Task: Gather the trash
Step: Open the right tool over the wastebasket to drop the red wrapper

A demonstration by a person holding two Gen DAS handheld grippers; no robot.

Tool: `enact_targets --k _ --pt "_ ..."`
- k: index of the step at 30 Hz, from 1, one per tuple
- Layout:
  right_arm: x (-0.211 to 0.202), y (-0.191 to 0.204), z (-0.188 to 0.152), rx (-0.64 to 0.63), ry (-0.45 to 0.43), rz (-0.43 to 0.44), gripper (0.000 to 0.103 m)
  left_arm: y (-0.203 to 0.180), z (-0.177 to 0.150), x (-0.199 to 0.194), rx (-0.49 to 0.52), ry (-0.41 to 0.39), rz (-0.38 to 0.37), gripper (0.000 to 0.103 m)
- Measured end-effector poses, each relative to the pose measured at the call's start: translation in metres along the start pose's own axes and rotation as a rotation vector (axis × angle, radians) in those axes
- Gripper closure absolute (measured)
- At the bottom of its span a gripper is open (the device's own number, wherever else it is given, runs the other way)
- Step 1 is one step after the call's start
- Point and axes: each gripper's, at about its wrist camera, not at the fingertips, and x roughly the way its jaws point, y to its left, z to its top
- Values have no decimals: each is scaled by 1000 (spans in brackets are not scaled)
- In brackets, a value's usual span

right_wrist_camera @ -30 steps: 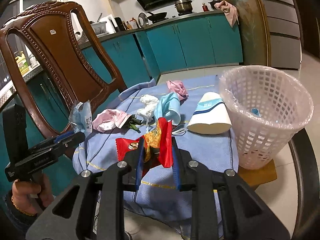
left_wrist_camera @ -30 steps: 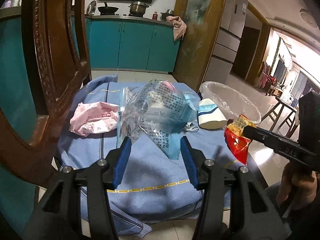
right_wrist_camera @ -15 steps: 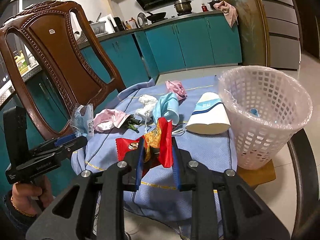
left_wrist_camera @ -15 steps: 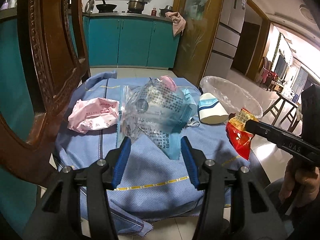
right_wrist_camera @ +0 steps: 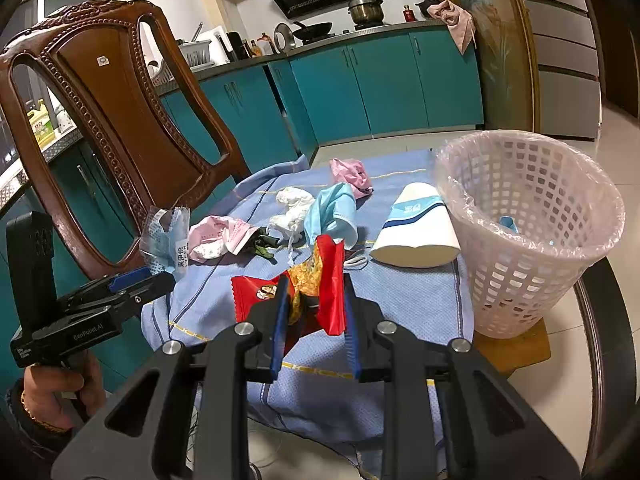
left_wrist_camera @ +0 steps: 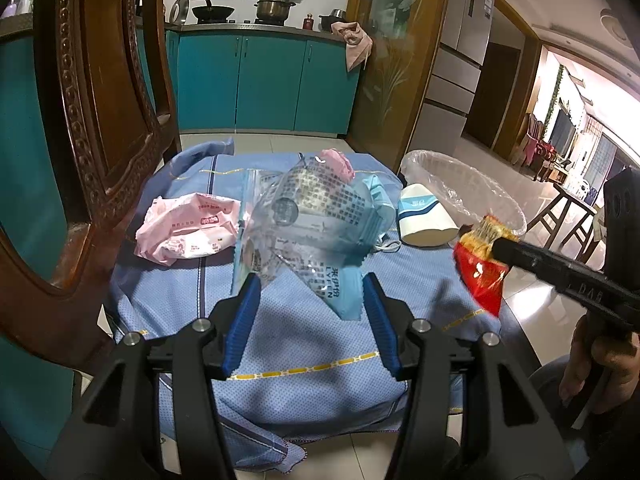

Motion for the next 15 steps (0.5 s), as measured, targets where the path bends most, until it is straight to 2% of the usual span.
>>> enact_targets --k 2,5,8,10,12,15 --pt "-4 -3 9 -9 -39 -24 78 1 0 0 -2 -3 4 49" --pt "-17 -24 36 13 -126 -114 78 3 1 0 -12 -8 7 49" --pt "-24 -57 69 52 -203 -215 78 3 1 0 -12 -11 8 49" --pt "-18 -86 87 88 -231 -283 78 3 0 1 -9 -14 9 49" --pt "-6 -117 95 143 -232 -315 76 3 0 0 -9 -16 11 49" --pt "7 -145 91 200 -203 -355 50 3 0 1 -5 -12 17 49"
